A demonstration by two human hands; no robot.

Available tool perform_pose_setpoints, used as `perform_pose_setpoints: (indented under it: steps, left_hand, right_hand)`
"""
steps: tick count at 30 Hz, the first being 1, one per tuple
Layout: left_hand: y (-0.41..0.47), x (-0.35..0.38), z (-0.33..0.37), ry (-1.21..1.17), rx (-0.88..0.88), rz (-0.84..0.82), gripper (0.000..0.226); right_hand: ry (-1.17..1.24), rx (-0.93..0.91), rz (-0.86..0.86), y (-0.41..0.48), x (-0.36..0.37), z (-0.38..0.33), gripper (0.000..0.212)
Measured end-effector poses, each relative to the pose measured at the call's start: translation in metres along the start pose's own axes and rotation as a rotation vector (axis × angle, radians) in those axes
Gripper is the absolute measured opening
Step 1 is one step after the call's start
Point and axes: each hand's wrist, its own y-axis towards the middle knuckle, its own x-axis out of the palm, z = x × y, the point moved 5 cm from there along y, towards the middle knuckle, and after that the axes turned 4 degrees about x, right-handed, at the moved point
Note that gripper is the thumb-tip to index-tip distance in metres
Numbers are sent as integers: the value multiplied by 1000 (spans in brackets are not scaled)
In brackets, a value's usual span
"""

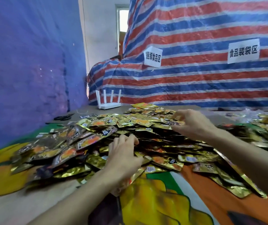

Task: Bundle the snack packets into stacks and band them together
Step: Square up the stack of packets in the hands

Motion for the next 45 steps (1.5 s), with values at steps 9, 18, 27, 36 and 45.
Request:
perform_pose_setpoints:
  steps: [9,18,27,36,45]
  left_hand:
    - [23,-13,-74,294,-305,-19,113]
    - [29,-25,-71,376,-100,125,42]
    - [27,-66,-66,-88,2,184,18]
    - [15,-88,-45,-320,228,615,7]
    - [11,-91,-47,-658,62,870,29]
  right_hand:
    - [12,-118,-159,0,99,-71,83]
    - [56,-23,174,-7,104,-61,32]
    - [346,10,15,-7,70,-56,22]
    - [708,-29,349,-31,53,-44,12]
    - [1177,21,532,-37,40,-42,14]
